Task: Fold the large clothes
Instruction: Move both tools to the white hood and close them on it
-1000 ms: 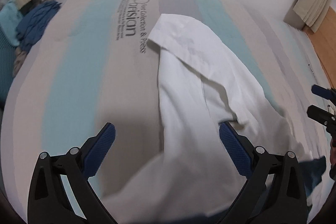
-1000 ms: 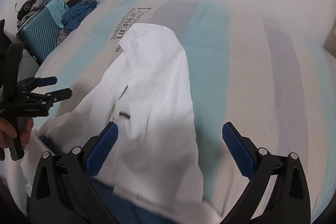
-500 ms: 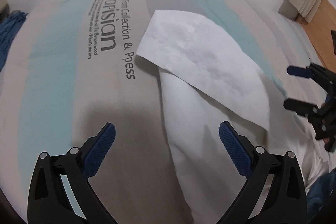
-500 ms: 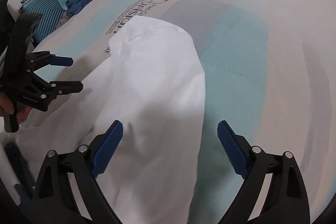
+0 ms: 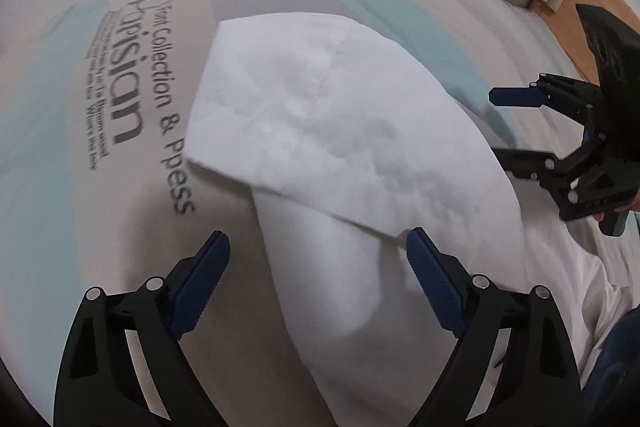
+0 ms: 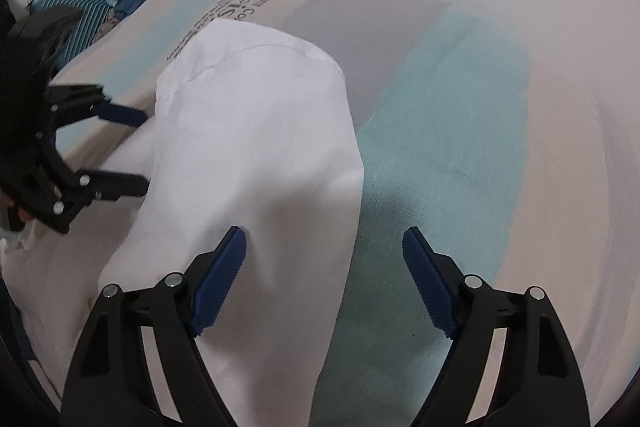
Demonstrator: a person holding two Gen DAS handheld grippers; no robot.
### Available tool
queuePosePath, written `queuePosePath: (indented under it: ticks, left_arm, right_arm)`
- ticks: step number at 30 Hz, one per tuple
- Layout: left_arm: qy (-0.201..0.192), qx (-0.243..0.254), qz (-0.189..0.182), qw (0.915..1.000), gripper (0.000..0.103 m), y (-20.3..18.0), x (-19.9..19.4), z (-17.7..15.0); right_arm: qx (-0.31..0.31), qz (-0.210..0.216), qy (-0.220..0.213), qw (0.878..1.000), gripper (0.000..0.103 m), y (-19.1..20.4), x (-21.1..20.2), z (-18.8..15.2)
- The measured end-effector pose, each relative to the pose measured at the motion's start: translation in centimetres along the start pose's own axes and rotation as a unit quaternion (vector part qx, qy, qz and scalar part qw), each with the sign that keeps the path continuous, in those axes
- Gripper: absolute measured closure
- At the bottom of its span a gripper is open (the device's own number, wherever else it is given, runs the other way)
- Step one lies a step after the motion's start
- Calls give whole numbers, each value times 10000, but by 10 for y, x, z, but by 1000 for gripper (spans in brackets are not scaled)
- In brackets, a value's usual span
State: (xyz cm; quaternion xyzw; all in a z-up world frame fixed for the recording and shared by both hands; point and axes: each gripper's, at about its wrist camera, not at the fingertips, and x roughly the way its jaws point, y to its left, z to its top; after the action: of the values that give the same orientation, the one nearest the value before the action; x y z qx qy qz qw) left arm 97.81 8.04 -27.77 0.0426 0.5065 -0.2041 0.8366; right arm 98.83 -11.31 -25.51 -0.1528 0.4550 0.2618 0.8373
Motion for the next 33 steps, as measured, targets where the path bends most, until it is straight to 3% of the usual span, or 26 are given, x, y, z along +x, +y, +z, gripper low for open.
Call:
queuePosePath:
  ticks: [8,21,24,26,29,31,33]
  left_arm:
    - [154,-53,-11,9999,17,5,21,11]
    - [46,-134,196,9997,10,-15,44,15]
    - [-33,-226,183,9996,21,-13,42,13]
    - [-43,-164,284,9995,38,-14,42,11]
    - [-49,131,390,9991,55,-22,43,6]
    - [-72,81,321,9994,67,-23,43,5]
    - [-71,-36,194,9998,80,-24,43,5]
  right_arm:
    - [59,45,85,9999,31,-4,15,8]
    - [514,64,121,9986,29,-21,31,4]
    - [516,171,157,9984,41,-17,33,5]
    - [468,183,168,9986,48,-14,33,6]
    - [418,230,332,9983,68,-10,35,7]
    - [393,225,368,9983,88,-7,34,9]
    - [329,169,381,9986,95,-2,32,13]
